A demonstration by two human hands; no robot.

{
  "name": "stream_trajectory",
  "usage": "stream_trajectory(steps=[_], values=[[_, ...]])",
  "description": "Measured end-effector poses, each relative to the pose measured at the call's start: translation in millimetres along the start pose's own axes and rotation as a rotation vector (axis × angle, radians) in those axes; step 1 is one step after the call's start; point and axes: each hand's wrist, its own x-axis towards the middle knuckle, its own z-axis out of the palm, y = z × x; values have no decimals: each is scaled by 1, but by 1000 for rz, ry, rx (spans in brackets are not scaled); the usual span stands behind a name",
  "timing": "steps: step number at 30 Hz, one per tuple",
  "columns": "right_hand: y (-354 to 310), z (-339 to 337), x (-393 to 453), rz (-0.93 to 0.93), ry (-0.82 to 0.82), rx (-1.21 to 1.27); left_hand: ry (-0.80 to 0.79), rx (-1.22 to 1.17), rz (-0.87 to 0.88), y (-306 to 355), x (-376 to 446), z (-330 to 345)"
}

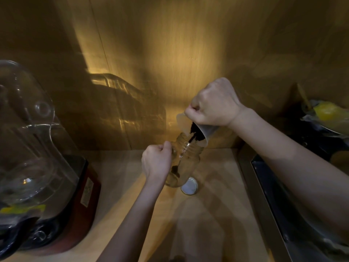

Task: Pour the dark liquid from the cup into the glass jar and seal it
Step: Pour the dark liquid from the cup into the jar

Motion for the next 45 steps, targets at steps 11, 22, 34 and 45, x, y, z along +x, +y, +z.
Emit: stream_trajectory(steps=[11, 22, 34, 45], values=[[-3, -7, 2, -85, 18, -21, 0, -30, -3, -1, 0, 0], [-5, -10, -1, -117, 34, -36, -19, -29, -15, 0, -1, -1], [-5, -12, -1, -161, 36, -28, -32, -53, -11, 0, -1, -2], [-4, -13, 1, -164, 30, -30, -33, -56, -26, 4, -1, -2]])
